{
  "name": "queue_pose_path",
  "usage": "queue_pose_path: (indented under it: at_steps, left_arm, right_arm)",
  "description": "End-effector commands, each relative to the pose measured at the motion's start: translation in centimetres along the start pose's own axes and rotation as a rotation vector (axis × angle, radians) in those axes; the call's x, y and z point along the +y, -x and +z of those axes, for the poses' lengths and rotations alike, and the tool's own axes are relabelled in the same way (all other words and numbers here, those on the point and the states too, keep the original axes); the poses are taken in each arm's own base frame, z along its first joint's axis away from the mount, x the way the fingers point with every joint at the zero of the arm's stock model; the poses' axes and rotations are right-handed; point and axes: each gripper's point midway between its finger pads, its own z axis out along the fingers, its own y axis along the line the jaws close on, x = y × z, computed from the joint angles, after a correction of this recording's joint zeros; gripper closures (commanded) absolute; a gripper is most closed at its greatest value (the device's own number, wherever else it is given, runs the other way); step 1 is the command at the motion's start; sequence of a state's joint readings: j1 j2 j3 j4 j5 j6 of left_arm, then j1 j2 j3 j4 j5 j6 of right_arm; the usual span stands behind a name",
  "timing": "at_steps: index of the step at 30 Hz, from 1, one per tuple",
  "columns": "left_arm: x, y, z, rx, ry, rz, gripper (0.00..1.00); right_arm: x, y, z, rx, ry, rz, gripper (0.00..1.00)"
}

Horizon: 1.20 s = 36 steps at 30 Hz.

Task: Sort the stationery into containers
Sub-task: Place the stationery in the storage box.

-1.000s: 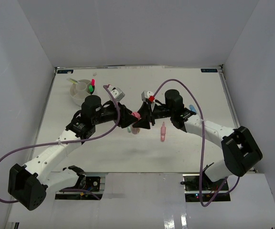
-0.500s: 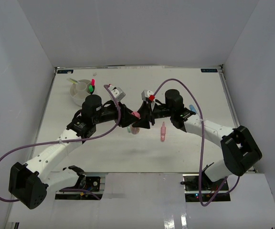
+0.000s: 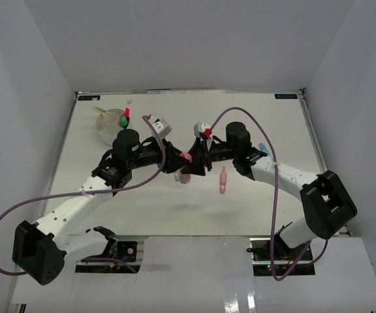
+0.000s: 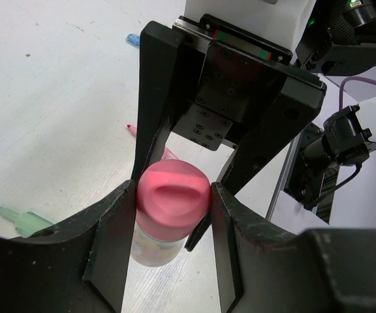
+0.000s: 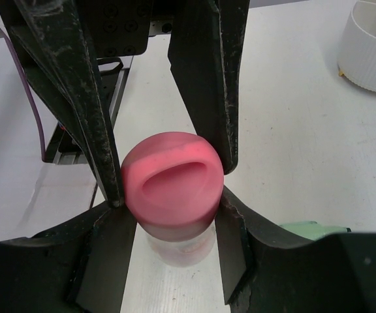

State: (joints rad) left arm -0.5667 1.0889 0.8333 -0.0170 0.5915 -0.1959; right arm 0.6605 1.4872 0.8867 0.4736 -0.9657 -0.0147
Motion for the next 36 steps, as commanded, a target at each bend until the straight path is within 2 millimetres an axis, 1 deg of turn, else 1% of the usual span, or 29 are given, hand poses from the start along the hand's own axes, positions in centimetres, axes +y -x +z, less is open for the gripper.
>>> queue_pose_path:
  at_steps: [1, 3, 4, 5, 7, 8, 9, 11, 12, 14, 16, 17, 18, 20, 21, 23, 24, 26, 27, 29, 30, 31, 32, 33, 34, 36]
  left_arm:
    - [-0.3, 0.7, -0.3, -0.023, -0.003, 0.03, 0.94]
    - [-0.3, 1.1, -0.6, -0.039, 0.011, 0.046, 0.98]
    - [-0.1, 1.1, -0.7, -0.043, 0.025, 0.048, 1.0]
    - [-0.3, 1.9, -0.8, -0.075, 0.023, 0.071, 1.0]
    - [-0.4, 2.1, -1.0, -0.088, 0.024, 0.077, 1.0]
    - [-0.5, 2.2, -1.1, -0.091, 0.022, 0.08, 1.0]
    - [-0.5, 2.2, -1.1, -0.094, 0.022, 0.082, 1.0]
    - [-0.5, 2.2, -1.1, -0.095, 0.02, 0.084, 1.0]
    - [-0.5, 2.2, -1.1, -0.095, 0.021, 0.084, 1.0]
    - [-0.5, 2.1, -1.1, -0.093, 0.022, 0.087, 1.0]
    - [-0.4, 2.0, -1.2, -0.091, 0.027, 0.087, 1.0]
    - [-0.3, 1.9, -1.2, -0.089, 0.031, 0.086, 1.0]
    - [-0.2, 1.9, -1.3, -0.092, 0.036, 0.09, 1.0]
    - [-0.1, 1.9, -1.4, -0.094, 0.047, 0.091, 1.0]
    - [-0.1, 2.1, -1.4, -0.098, 0.049, 0.095, 1.0]
    - [-0.1, 2.1, -1.5, -0.104, 0.056, 0.097, 1.0]
    - [0.0, 2.2, -1.6, -0.105, 0.059, 0.097, 1.0]
    - [0.0, 2.2, -1.6, -0.106, 0.064, 0.096, 1.0]
    - [0.2, 2.2, -1.6, -0.108, 0.072, 0.095, 1.0]
    - [0.3, 2.3, -1.8, -0.112, 0.084, 0.095, 1.0]
    - [0.6, 2.4, -1.8, -0.118, 0.105, 0.094, 1.0]
    - [0.8, 2.6, -2.0, -0.127, 0.12, 0.096, 1.0]
    - [1.1, 2.7, -2.1, -0.13, 0.143, 0.092, 1.0]
    - [2.1, 3.2, -2.4, -0.146, 0.203, 0.087, 1.0]
    - [2.7, 3.5, -2.5, -0.152, 0.238, 0.079, 1.0]
    - [3.6, 4.1, -3.0, -0.159, 0.303, 0.068, 1.0]
  right_arm:
    - [1.4, 2.2, 0.4, -0.059, 0.088, -0.105, 0.66]
    - [1.6, 1.6, 0.4, -0.051, 0.095, -0.095, 0.62]
    - [1.6, 1.4, 0.4, -0.046, 0.097, -0.091, 0.57]
    - [1.7, 0.9, 0.3, -0.042, 0.1, -0.089, 0.54]
    - [1.7, 0.5, 0.3, -0.034, 0.103, -0.078, 0.48]
    - [1.8, 0.2, 0.3, -0.03, 0.106, -0.075, 0.46]
    - [1.8, 0.1, 0.3, -0.029, 0.108, -0.074, 0.4]
    - [1.8, -0.1, 0.3, -0.026, 0.109, -0.072, 0.35]
    - [1.8, -0.1, 0.3, -0.025, 0.109, -0.07, 0.29]
    - [1.8, -0.1, 0.3, -0.025, 0.108, -0.072, 0.23]
    - [1.7, -0.1, 0.2, -0.024, 0.099, -0.075, 0.21]
    - [1.6, -0.2, 0.2, -0.023, 0.094, -0.074, 0.18]
    - [1.5, -0.4, 0.1, -0.017, 0.087, -0.07, 0.12]
    - [1.2, -0.8, 0.0, -0.005, 0.07, -0.06, 0.07]
    - [0.8, -1.1, -0.1, 0.001, 0.043, -0.059, 0.02]
    - [0.2, -1.6, -0.4, 0.013, 0.005, -0.044, 0.01]
    - [-0.1, -2.2, -0.6, 0.028, -0.014, -0.024, 0.06]
    - [-0.8, -2.7, -1.2, 0.04, -0.059, -0.009, 0.1]
    - [-1.4, -3.4, -1.5, 0.058, -0.098, 0.0, 0.1]
    - [-1.8, -3.7, -2.2, 0.074, -0.143, -0.004, 0.1]
    - [-2.5, -4.3, -2.7, 0.098, -0.2, 0.016, 0.1]
    - [-2.7, -4.5, -3.2, 0.107, -0.229, 0.019, 0.1]
    - [-2.7, -4.7, -3.5, 0.118, -0.244, 0.025, 0.1]
    - [-2.7, -5.2, -4.0, 0.136, -0.266, 0.043, 0.1]
    - [-2.3, -5.2, -4.4, 0.138, -0.278, 0.04, 0.1]
    - [-2.1, -5.4, -5.0, 0.147, -0.312, 0.037, 0.1]
